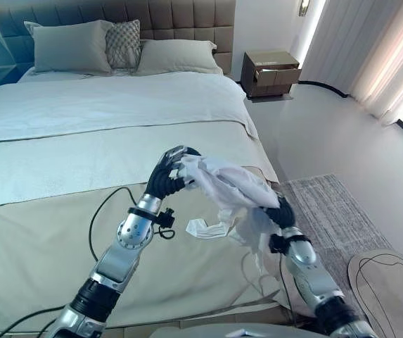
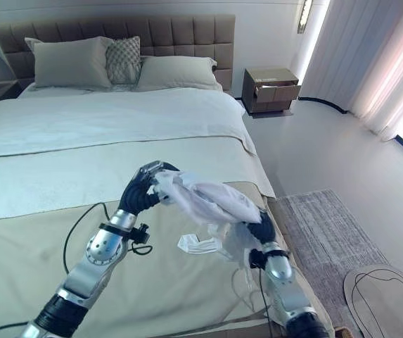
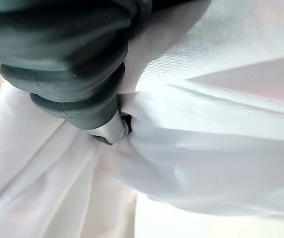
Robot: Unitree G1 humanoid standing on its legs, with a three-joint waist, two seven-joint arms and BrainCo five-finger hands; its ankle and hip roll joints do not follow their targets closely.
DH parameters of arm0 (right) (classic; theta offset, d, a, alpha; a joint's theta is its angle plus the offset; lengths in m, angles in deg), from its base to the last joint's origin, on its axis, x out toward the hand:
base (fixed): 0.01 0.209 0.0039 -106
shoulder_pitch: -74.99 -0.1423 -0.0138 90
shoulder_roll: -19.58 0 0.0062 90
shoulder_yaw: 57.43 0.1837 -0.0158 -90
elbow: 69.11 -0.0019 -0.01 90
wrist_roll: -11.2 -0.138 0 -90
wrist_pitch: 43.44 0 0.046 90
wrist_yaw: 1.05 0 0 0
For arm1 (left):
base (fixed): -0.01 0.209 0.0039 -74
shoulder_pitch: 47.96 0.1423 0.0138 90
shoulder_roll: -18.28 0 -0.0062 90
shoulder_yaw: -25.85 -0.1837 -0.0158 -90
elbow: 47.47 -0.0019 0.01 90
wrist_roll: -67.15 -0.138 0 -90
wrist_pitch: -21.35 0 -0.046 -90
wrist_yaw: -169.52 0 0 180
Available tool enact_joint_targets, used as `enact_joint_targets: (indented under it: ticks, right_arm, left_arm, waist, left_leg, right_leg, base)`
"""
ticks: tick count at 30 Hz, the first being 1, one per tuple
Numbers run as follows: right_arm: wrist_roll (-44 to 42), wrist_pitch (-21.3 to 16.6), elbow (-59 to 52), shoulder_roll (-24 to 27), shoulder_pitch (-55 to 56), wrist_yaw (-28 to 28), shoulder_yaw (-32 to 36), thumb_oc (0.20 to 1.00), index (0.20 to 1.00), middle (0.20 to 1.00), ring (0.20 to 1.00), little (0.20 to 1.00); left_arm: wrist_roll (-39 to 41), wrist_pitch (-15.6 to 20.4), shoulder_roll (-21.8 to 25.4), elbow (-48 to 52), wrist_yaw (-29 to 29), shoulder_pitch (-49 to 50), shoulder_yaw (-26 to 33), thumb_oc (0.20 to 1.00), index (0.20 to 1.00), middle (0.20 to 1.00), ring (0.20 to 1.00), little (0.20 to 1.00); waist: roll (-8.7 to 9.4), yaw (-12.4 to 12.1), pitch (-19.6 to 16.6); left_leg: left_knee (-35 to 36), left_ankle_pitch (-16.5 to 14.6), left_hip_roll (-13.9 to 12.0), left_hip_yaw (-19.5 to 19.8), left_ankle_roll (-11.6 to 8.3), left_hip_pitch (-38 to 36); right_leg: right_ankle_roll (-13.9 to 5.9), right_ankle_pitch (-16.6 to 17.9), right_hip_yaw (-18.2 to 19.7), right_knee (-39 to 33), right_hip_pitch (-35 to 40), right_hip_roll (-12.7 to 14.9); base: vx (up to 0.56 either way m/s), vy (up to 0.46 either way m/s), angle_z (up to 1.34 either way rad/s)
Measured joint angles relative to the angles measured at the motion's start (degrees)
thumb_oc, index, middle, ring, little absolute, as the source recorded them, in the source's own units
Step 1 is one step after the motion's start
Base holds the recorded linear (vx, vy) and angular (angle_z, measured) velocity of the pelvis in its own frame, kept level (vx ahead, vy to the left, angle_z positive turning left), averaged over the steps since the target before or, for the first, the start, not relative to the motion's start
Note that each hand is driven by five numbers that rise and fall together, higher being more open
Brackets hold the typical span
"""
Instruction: Pick up clothes into the bucket
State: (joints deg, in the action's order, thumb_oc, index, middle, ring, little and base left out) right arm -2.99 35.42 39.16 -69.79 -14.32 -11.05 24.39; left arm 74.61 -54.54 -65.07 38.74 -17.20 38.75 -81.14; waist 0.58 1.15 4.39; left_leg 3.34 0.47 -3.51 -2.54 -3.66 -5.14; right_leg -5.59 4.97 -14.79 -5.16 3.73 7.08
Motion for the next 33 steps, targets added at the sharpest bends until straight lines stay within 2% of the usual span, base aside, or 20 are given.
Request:
enact_joint_targets:
  ticks: [2, 3, 6, 11, 15, 19, 20, 21, 22, 23, 24, 25, 26, 27, 28, 29, 30, 31, 32, 33]
  right_arm:
    - [-0.2, -0.15, -0.02, -0.38, 1.24, -1.17, 3.76, 0.2, 0.2, 0.2, 0.2, 0.2]
    - [-0.6, -0.26, 0.01, -0.21, 1.5, -1.59, 4.57, 0.2, 0.2, 0.2, 0.2, 0.2]
    - [-1.25, -0.55, 0.08, -0.12, 2.28, -2.87, 5.96, 0.2, 0.2, 0.2, 0.2, 0.2]
    - [-2.99, -1.12, 0.05, -0.26, 2.88, -4.09, 8.46, 0.2, 0.2, 0.2, 0.2, 0.2]
    - [-4.28, -1.73, -0.29, -0.21, 3.86, -4.87, 13.08, 0.2, 0.2, 0.2, 0.2, 0.2]
    - [-5.61, -2.21, -4.56, -0.15, 5.0, -4.74, 15.27, 0.2, 0.2, 0.2, 0.2, 0.2]
    - [-5.64, -2.24, -6.17, -0.12, 5.33, -4.62, 15.26, 0.2, 0.2, 0.2, 0.2, 0.2]
    - [-5.61, -2.22, -7.37, -0.21, 5.41, -4.31, 15.17, 0.2, 0.2, 0.2, 0.2, 0.2]
    - [-5.59, -2.21, -7.93, -0.24, 4.9, -4.19, 14.83, 0.2, 0.2, 0.2, 0.2, 0.2]
    - [-5.52, -2.22, -9.14, -0.25, 4.2, -4.02, 14.2, 0.2, 0.2, 0.2, 0.2, 0.2]
    - [-5.48, -2.26, -9.35, -0.32, 3.88, -3.74, 14.06, 0.2, 0.2, 0.2, 0.2, 0.2]
    - [-5.49, -2.2, -9.23, -0.36, 3.85, -3.61, 14.01, 0.2, 0.2, 0.2, 0.2, 0.2]
    - [-5.48, -2.21, -9.23, -0.17, 3.82, -3.43, 13.99, 0.2, 0.2, 0.2, 0.2, 0.2]
    - [-5.47, -2.24, -9.39, 0.04, 3.81, -3.06, 14.01, 0.2, 0.2, 0.2, 0.2, 0.2]
    - [-5.36, -2.24, -9.75, 0.27, 3.54, -2.98, 13.85, 0.2, 0.2, 0.2, 0.2, 0.2]
    - [-5.14, -2.24, -9.97, 0.28, 3.37, -2.92, 13.83, 0.2, 0.2, 0.2, 0.2, 0.2]
    - [-4.62, -2.23, -11.14, 0.17, 3.05, -2.82, 13.66, 0.2, 0.2, 0.2, 0.2, 0.2]
    - [-4.4, -2.22, -11.4, 0.15, 2.43, -2.85, 13.17, 0.2, 0.2, 0.2, 0.2, 0.2]
    - [-4.28, -2.14, -11.59, -0.02, 0.89, -2.85, 11.32, 0.2, 0.2, 0.2, 0.2, 0.2]
    - [-4.19, -2.16, -11.44, -0.03, -1.09, -2.87, 9.64, 0.2, 0.2, 0.2, 0.2, 0.2]
  left_arm:
    - [-0.14, -0.06, -1.55, -8.23, -0.19, 1.13, 0.39, 1.0, 1.0, 1.0, 1.0, 1.0]
    - [-1.05, -0.17, -1.45, -10.18, -0.25, 1.36, 0.22, 1.0, 1.0, 1.0, 1.0, 1.0]
    - [-6.82, -1.31, -1.87, -18.8, -0.76, 2.07, 0.0, 1.0, 1.0, 1.0, 1.0, 1.0]
    - [-13.17, -1.84, -1.74, -22.33, -0.07, 3.03, -0.09, 1.0, 1.0, 1.0, 1.0, 1.0]
    - [-13.49, -2.02, -1.4, -22.31, 2.47, 3.47, -0.11, 1.0, 1.0, 1.0, 1.0, 1.0]
    - [-13.45, -2.11, -1.2, -22.17, 5.23, 3.52, -0.25, 1.0, 1.0, 1.0, 1.0, 1.0]
    - [-13.27, -2.09, -1.31, -22.04, 5.46, 3.5, -0.1, 1.0, 1.0, 1.0, 1.0, 1.0]
    - [-11.98, -2.07, -1.35, -21.85, 5.51, 3.38, 0.16, 1.0, 1.0, 1.0, 1.0, 1.0]
    - [-10.1, -2.07, -1.41, -21.58, 5.51, 3.44, 0.54, 1.0, 1.0, 1.0, 1.0, 1.0]
    - [-7.68, -2.02, -1.16, -21.13, 5.61, 3.19, 1.01, 1.0, 1.0, 1.0, 1.0, 1.0]
    - [-6.41, -2.02, -1.05, -20.84, 5.62, 3.09, 1.38, 1.0, 1.0, 1.0, 1.0, 1.0]
    - [-3.72, -2.13, -1.28, -20.38, 5.84, 2.67, 1.51, 1.0, 1.0, 1.0, 1.0, 1.0]
    - [-2.59, -2.04, -1.32, -19.88, 5.98, 2.64, 1.48, 1.0, 1.0, 1.0, 1.0, 1.0]
    - [-0.59, -1.86, -1.16, -19.29, 6.42, 2.48, 1.43, 1.0, 1.0, 1.0, 1.0, 1.0]
    - [1.2, -1.85, -1.11, -18.92, 6.76, 2.1, 1.65, 1.0, 1.0, 1.0, 1.0, 1.0]
    - [1.75, -1.73, -1.09, -18.77, 6.78, 2.03, 1.69, 1.0, 1.0, 1.0, 1.0, 1.0]
    - [2.95, -1.46, -0.72, -18.34, 6.94, 1.95, 1.77, 1.0, 1.0, 1.0, 1.0, 1.0]
    - [3.19, -1.4, -0.18, -18.22, 7.05, 1.91, 1.79, 1.0, 1.0, 1.0, 1.0, 1.0]
    - [3.56, -1.31, 1.57, -18.01, 7.24, 2.26, 1.61, 1.0, 1.0, 1.0, 1.0, 1.0]
    - [3.57, -1.31, 2.31, -18.22, 7.39, 2.22, 2.01, 1.0, 1.0, 1.0, 1.0, 1.0]
  waist:
    - [-0.11, -0.01, -0.12]
    - [0.04, 0.89, -0.15]
    - [0.22, 1.61, -0.17]
    - [0.4, 2.73, -0.25]
    - [0.4, 2.6, -0.27]
    - [0.43, 4.35, -0.21]
    - [0.6, 4.36, 0.0]
    - [1.8, 5.32, 0.83]
    - [1.28, 4.8, 1.16]
    - [2.17, 4.19, 2.7]
    - [2.61, 4.35, 3.31]
    - [2.46, 4.06, 3.79]
    - [2.21, 3.91, 3.96]
    - [2.04, 3.16, 4.06]
    - [1.95, 2.11, 4.1]
    - [1.8, 1.34, 4.04]
    - [2.06, 0.46, 3.96]
    - [2.26, 0.34, 3.97]
    - [4.12, -1.13, 3.15]
    - [3.81, -0.79, 3.35]
  left_leg:
    - [0.32, 0.03, 0.07, -0.43, 0.05, -0.55]
    - [0.39, 0.04, 0.08, -0.52, 0.06, -0.55]
    - [0.82, 0.19, 0.17, -0.92, 0.26, -1.03]
    - [0.97, 0.18, 0.52, -1.96, 0.28, -1.68]
    - [1.53, 0.03, 0.86, -2.9, 0.5, -3.21]
    - [1.61, -0.14, 2.29, -4.66, 1.03, -3.35]
    - [1.61, -0.07, 2.2, -5.76, 1.39, -3.36]
    - [0.94, -0.19, 3.14, -7.25, 1.63, -3.21]
    - [0.38, -0.34, 2.46, -8.5, 2.05, -3.15]
    - [-1.04, -1.25, 2.2, -11.04, 3.27, -2.73]
    - [-1.71, -1.51, 2.05, -12.43, 3.65, -2.63]
    - [-3.01, -1.33, 0.79, -14.22, 4.56, -1.12]
    - [-3.09, -1.32, -0.04, -14.78, 4.55, -1.08]
    - [-3.28, -1.59, -1.09, -15.34, 5.09, -1.14]
    - [-3.48, -1.36, -2.16, -17.39, 4.72, -1.07]
    - [-3.86, -1.6, -2.49, -17.5, 5.1, -0.89]
    - [-4.38, -2.08, -2.83, -17.89, 4.59, -0.83]
    - [-4.82, -2.08, -2.95, -18.59, 4.05, -0.59]
    - [-6.35, -2.26, -1.77, -20.08, 3.03, 0.02]
    - [-8.49, -3.15, -3.21, -19.56, 0.94, 1.4]
  right_leg:
    - [-0.03, -0.02, 0.33, -0.01, 0.24, 0.14]
    - [-0.03, -0.02, 0.44, -0.01, 0.16, 0.14]
    - [-0.12, 0.07, 0.92, -0.01, 0.14, 0.17]
    - [-0.32, 0.21, 2.07, 0.0, 0.14, 0.3]
    - [-0.75, 0.2, 3.02, 0.0, 0.94, 0.57]
    - [-1.72, 0.26, 5.11, 1.93, -1.1, 1.38]
    - [-2.07, 0.2, 6.41, 3.67, -2.33, 1.81]
    - [-2.52, 1.06, 7.53, 5.37, -4.3, 1.93]
    - [-3.08, 1.4, 8.18, 6.74, -5.41, 2.1]
    - [-3.78, 1.98, 8.04, 7.87, -6.92, 2.63]
    - [-3.82, 0.54, 6.42, 7.81, -7.1, 3.08]
    - [-0.77, -2.71, -0.92, 17.01, -9.73, 5.35]
    - [-0.42, -4.18, -2.13, 21.25, -10.41, 5.7]
    - [-0.75, -6.67, -4.77, 28.28, -10.65, 7.81]
    - [-1.23, -8.55, -5.64, 33.13, -9.98, 10.38]
    - [-1.58, -9.31, -6.37, 33.49, -9.49, 11.83]
    - [-2.23, -9.67, -8.24, 31.74, -6.75, 14.94]
    - [-2.12, -10.61, -9.77, 30.72, -5.08, 16.8]
    - [-1.62, -7.41, -12.66, 25.99, -2.6, 19.81]
    - [-4.28, -8.81, -12.8, 20.92, -0.94, 17.74]
  base:
    - [-0.03, 0.039, -0.12]
    - [-0.05, 0.051, -0.03]
    - [-0.04, 0.042, -0.06]
    - [-0.03, 0.082, -0.11]
    - [-0.07, 0.101, -0.12]
    - [-0.12, 0.083, -0.24]
    - [-0.26, 0.041, -0.47]
    - [-0.26, 0.039, -0.64]
    - [-0.23, 0.044, -0.89]
    - [-0.16, 0.032, -0.86]
    - [-0.24, 0.018, -0.81]
    - [-0.09, -0.014, -0.42]
    - [-0.11, -0.09, -0.38]
    - [-0.05, -0.111, -0.44]
    - [-0.09, -0.095, -0.49]
    - [-0.06, -0.143, -0.62]
    - [-0.08, -0.086, -0.43]
    - [-0.02, -0.197, -0.8]
    - [-0.11, -0.219, -0.87]
    - [-0.07, -0.24, -0.87]
